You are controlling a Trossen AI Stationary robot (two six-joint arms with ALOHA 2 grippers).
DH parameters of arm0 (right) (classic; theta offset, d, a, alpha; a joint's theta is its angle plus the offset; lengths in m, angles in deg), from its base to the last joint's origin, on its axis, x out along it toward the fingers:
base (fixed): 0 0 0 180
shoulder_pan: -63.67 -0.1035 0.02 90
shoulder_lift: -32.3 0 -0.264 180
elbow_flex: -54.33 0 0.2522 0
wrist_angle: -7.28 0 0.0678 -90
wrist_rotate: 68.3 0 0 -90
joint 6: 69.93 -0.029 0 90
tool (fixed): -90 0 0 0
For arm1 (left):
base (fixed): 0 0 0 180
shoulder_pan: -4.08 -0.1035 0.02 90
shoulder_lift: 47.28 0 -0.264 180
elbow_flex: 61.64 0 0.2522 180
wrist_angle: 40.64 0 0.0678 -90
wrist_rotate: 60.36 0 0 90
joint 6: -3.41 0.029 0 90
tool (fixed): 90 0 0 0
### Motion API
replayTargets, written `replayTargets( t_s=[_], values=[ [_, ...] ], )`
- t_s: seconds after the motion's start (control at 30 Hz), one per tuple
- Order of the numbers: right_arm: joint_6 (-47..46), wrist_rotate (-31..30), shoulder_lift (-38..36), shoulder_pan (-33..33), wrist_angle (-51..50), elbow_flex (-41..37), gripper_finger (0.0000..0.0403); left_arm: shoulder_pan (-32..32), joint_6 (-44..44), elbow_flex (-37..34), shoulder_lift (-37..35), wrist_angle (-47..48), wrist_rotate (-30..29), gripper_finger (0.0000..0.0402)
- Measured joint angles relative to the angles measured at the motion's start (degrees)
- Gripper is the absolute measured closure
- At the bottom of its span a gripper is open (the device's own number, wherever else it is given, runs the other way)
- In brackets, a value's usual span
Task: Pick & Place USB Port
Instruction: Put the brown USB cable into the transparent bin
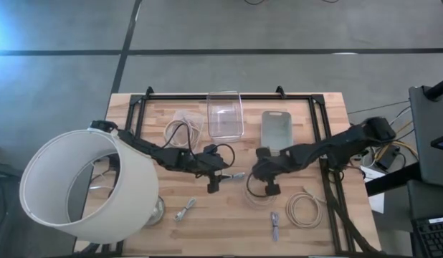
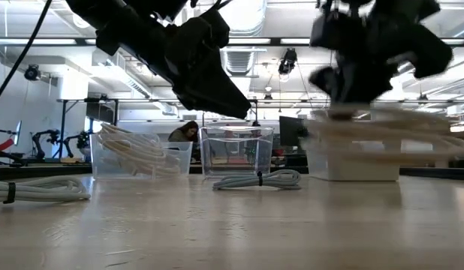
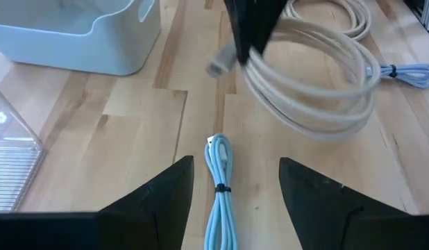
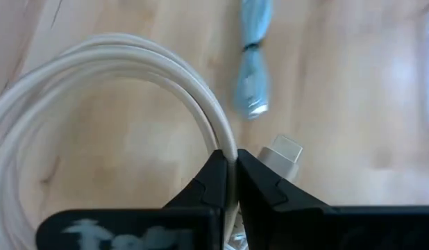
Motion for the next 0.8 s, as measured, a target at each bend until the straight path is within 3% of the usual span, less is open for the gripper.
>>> replayTargets(
  t_s=[0.13, 0.37, 0.43, 0.63, 0.8],
  values=[
    [5.29, -8.62, -4.44, 0.02, -2.44, 3.07, 0.0387, 0.19, -0.55, -0.02, 0.00, 0.02, 0.39, 0.0186],
    [14.86, -32.32, -7.97, 0.96, -6.60, 9.93, 0.0385, 1.64, -0.64, 0.01, 0.00, 0.00, 2.32, 0.0186],
    [16.44, -36.56, -8.11, 2.19, -6.34, 11.87, 0.0384, 2.26, -0.64, 0.01, 0.00, 0.00, 2.34, 0.0186],
    [20.60, -38.74, -6.26, 7.88, -1.51, 16.28, 0.0384, 3.95, -0.64, 0.01, 0.00, -0.01, 2.43, 0.0186],
    [32.45, -38.45, -2.86, 14.01, 17.71, 15.27, 0.0383, 4.22, -0.93, 0.01, 0.00, 0.00, 2.40, 0.0186]
  ],
)
